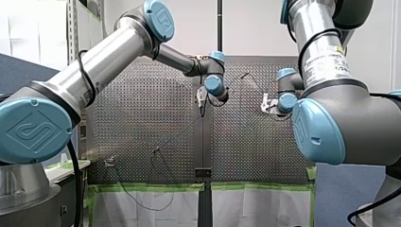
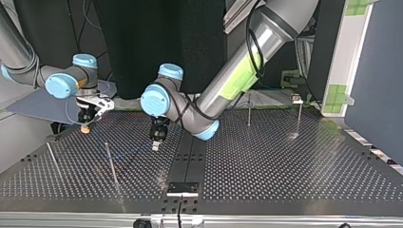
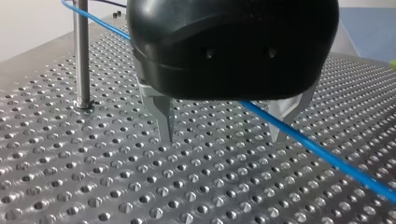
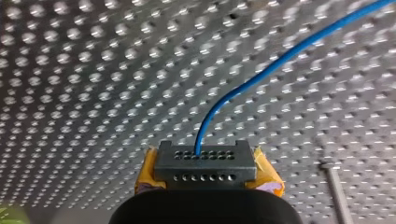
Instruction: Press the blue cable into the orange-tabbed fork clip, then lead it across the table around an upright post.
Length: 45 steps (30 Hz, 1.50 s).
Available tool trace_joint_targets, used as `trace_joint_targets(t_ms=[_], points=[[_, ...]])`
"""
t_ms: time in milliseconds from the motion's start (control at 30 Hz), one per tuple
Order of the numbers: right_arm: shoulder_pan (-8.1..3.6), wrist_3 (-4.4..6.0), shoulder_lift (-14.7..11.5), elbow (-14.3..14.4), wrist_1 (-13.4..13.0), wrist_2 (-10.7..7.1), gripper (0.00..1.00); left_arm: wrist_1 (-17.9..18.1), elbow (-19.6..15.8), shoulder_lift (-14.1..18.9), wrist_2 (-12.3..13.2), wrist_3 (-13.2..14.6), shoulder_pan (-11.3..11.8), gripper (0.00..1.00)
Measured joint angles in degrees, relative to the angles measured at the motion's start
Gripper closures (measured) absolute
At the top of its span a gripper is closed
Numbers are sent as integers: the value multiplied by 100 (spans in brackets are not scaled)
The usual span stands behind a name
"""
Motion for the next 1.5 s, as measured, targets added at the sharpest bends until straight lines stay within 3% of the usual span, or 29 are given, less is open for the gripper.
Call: trace_joint_targets(t_ms=[333, 600, 767, 1000, 1100, 1300, 1500], points=[[-45, -13, 353, 46, -114, 36, 100, 25, -21, -4, -16, -12, 30, 0], [-159, 149, 483, 409, -529, 74, 100, 51, -22, -58, -73, -58, 78, 0], [-261, 62, 657, 483, -760, 71, 100, 113, -22, -172, -139, -72, 77, 0], [-528, -224, 1001, 557, -1111, 40, 100, 248, -20, -198, -249, -103, 102, 0], [-694, -261, 1172, 566, -1281, -57, 100, 271, -18, -198, -261, -121, 108, 0], [-999, -121, 1525, 570, -1618, -221, 100, 312, -17, -200, -320, -199, 99, 0], [-1095, -16, 1831, 567, -1912, -228, 100, 314, -18, -199, -361, -211, 94, 0]])
